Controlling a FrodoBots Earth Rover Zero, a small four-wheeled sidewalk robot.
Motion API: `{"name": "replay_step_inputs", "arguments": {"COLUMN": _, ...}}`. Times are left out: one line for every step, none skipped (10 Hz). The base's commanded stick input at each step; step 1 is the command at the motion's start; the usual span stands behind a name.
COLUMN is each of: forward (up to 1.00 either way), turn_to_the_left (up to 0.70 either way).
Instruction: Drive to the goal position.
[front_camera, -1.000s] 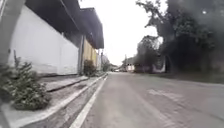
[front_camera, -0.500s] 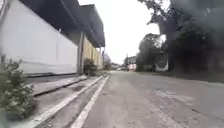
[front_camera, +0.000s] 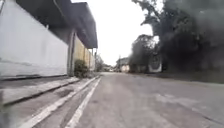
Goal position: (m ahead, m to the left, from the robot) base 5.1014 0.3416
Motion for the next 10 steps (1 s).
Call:
{"name": "replay_step_inputs", "arguments": {"forward": 0.7, "turn_to_the_left": 0.0}}
{"name": "replay_step_inputs", "arguments": {"forward": 0.7, "turn_to_the_left": 0.0}}
{"name": "replay_step_inputs", "arguments": {"forward": 0.7, "turn_to_the_left": 0.0}}
{"name": "replay_step_inputs", "arguments": {"forward": 0.7, "turn_to_the_left": 0.0}}
{"name": "replay_step_inputs", "arguments": {"forward": 0.7, "turn_to_the_left": 0.0}}
{"name": "replay_step_inputs", "arguments": {"forward": 0.7, "turn_to_the_left": 0.02}}
{"name": "replay_step_inputs", "arguments": {"forward": 0.7, "turn_to_the_left": 0.04}}
{"name": "replay_step_inputs", "arguments": {"forward": 0.7, "turn_to_the_left": 0.04}}
{"name": "replay_step_inputs", "arguments": {"forward": 0.7, "turn_to_the_left": 0.04}}
{"name": "replay_step_inputs", "arguments": {"forward": 0.7, "turn_to_the_left": 0.04}}
